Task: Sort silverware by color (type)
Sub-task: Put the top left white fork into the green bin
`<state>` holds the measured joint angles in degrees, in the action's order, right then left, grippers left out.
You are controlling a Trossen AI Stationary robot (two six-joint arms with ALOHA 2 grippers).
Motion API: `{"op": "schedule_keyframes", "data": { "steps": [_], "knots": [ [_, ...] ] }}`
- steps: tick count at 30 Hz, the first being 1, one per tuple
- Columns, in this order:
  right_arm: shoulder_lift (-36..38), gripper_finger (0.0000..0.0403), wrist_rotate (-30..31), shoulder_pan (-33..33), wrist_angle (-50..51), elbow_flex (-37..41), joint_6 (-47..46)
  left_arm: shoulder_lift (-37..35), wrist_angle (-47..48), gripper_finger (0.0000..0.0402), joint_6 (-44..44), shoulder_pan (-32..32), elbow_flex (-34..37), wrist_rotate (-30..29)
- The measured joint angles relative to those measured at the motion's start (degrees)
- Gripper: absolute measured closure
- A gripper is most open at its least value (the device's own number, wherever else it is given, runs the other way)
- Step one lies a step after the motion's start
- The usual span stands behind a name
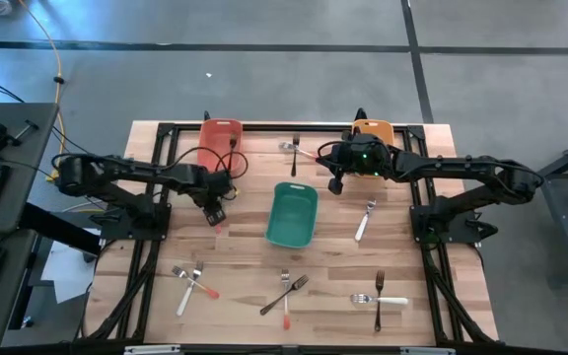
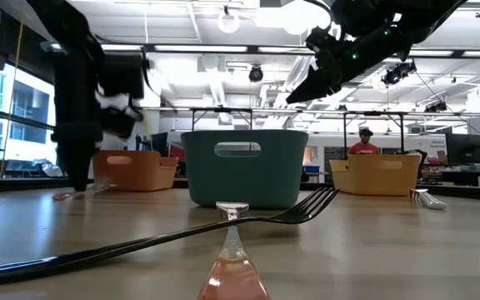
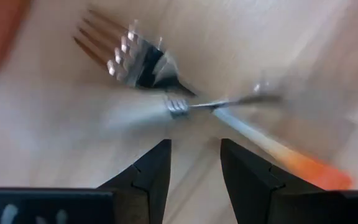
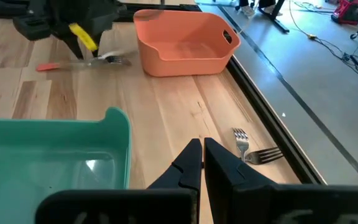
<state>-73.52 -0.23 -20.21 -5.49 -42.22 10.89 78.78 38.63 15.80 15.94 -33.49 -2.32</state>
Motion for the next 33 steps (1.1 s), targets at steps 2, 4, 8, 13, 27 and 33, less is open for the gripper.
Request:
{"op": "schedule_keyframes", "data": {
  "steps": [2, 4, 8, 13, 27, 33],
  "knots": [
    [0.00, 0.0402, 0.00, 0.00, 0.15, -0.02, 0.45, 0.42, -0.91, 0.0274, -0.93, 0.87, -0.06, 0.52],
    [0.00, 0.0402, 0.00, 0.00, 0.16, -0.02, 1.07, 0.88, -0.79, 0.0282, -1.67, 1.62, -0.12, 1.67],
    [0.00, 0.0402, 0.00, 0.00, 0.15, -0.02, 2.24, 0.83, -0.71, 0.0307, -2.44, 2.22, -0.06, 2.48],
    [0.00, 0.0402, 0.00, 0.00, 0.15, -0.02, 2.72, -1.30, 1.12, 0.0323, -2.42, 2.05, -0.06, 3.99],
    [0.00, 0.0402, 0.00, -0.02, 0.15, -0.02, 4.85, -6.37, 1.29, 0.0318, -20.43, -5.86, -5.36, 9.82],
    [-0.02, 0.0402, 0.00, -0.02, 0.61, -0.02, 4.71, -4.40, 2.05, 0.0318, -33.47, -9.02, -6.65, 4.19]
  ]
}}
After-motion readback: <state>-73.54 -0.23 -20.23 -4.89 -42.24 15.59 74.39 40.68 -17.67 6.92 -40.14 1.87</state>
